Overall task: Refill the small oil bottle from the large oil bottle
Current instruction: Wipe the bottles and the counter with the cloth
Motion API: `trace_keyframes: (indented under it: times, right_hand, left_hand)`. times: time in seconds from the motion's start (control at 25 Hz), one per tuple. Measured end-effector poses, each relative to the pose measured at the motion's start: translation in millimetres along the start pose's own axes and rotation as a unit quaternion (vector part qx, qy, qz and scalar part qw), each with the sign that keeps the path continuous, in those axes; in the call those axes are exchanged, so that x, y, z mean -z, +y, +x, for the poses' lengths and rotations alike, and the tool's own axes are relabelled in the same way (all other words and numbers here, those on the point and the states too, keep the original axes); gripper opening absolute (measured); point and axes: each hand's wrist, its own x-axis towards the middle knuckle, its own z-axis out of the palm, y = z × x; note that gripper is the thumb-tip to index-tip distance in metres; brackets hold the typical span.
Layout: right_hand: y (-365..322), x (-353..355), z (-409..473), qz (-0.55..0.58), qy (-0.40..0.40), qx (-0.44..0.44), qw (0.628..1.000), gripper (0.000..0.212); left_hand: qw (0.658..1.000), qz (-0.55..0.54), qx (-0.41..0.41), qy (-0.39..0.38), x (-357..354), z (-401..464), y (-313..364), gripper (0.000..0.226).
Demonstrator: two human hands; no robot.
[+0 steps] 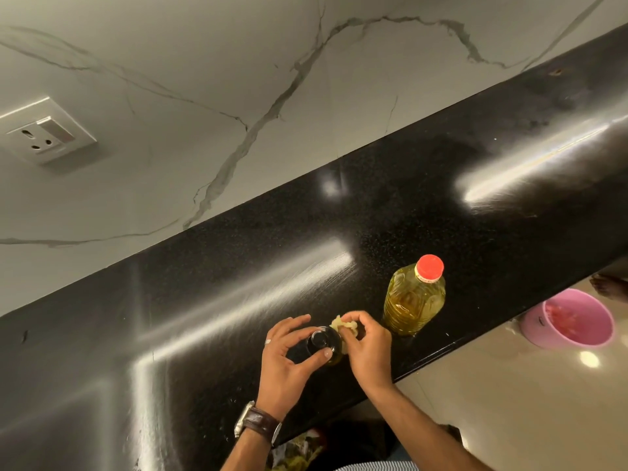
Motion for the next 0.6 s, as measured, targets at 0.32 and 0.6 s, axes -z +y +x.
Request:
trace_keyframes:
  times: [0.32,0.6]
  right_hand:
    - [0.5,15.7,1.6,0.054,-0.15,-0.041,0.986,0.04]
    - [31.7,18.3,-4.6,-0.186,-0.23,0.107,0.949,0.054]
  left_hand:
    - [1.0,-0.011,-0.01,0.005,-1.4,0.9,-6.5,0.041]
    - [1.0,-0.016,-0.016,0.012,-2.4,0.6,-5.4,0.041]
